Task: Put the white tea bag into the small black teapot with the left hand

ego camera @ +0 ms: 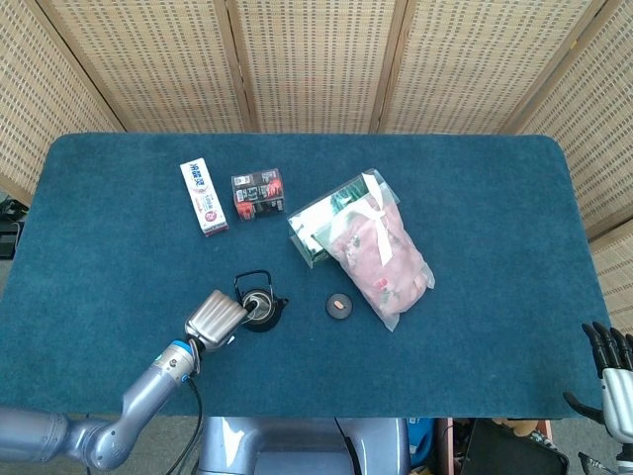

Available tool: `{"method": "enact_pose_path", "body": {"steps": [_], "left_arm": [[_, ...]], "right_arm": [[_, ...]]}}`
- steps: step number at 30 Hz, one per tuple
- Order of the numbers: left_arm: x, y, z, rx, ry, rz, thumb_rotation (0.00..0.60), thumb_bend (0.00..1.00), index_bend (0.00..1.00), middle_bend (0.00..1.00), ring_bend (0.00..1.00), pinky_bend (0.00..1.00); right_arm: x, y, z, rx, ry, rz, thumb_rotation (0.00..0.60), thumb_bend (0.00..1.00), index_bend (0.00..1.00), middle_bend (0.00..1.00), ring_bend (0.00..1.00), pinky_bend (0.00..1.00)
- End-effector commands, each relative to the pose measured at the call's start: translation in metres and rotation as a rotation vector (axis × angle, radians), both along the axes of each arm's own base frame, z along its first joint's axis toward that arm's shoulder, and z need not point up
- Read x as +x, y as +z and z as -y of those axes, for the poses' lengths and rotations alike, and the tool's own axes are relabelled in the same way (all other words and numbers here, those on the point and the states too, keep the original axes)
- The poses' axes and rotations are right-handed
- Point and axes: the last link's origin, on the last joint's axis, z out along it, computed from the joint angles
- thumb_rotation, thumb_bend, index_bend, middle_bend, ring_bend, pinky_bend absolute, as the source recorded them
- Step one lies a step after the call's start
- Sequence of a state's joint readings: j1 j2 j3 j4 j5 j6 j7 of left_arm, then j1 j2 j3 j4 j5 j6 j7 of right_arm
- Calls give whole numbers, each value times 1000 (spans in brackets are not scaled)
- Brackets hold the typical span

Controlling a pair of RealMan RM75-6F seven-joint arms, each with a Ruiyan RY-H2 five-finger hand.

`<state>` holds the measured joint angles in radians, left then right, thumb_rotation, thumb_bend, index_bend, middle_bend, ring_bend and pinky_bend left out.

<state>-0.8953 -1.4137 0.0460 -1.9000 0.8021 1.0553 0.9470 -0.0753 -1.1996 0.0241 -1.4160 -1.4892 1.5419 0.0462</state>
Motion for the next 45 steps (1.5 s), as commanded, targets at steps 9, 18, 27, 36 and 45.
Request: {"method": "enact_pose_path", "body": {"steps": [9,18,27,36,45], "left_arm": [[-1,-10,-2,-10,14,-18,600,926,180,890,818,713],[-3,-11,2,-23,23,-29,600,926,180,888,818,713],[5,3,8,-1,-7,32,600,926,180,848,811,711],[8,21,14,43,-34,105,600,926,179,675,666,668],[-4,56,23,176,-46,281,600,926,153,442,412,511]], "right_arm": [[0,0,0,2,-4,-3,600,71,92,151,11,91],[0,0,0,0,-3,-3,600,71,92,151,11,91],[3,1,-1,-4,4,-5,600,71,92,151,11,91],[4,2,0,-7,11,-7,600,71,92,151,11,91],[8,3,3,-4,32,-13,600,71,92,151,11,91]]}}
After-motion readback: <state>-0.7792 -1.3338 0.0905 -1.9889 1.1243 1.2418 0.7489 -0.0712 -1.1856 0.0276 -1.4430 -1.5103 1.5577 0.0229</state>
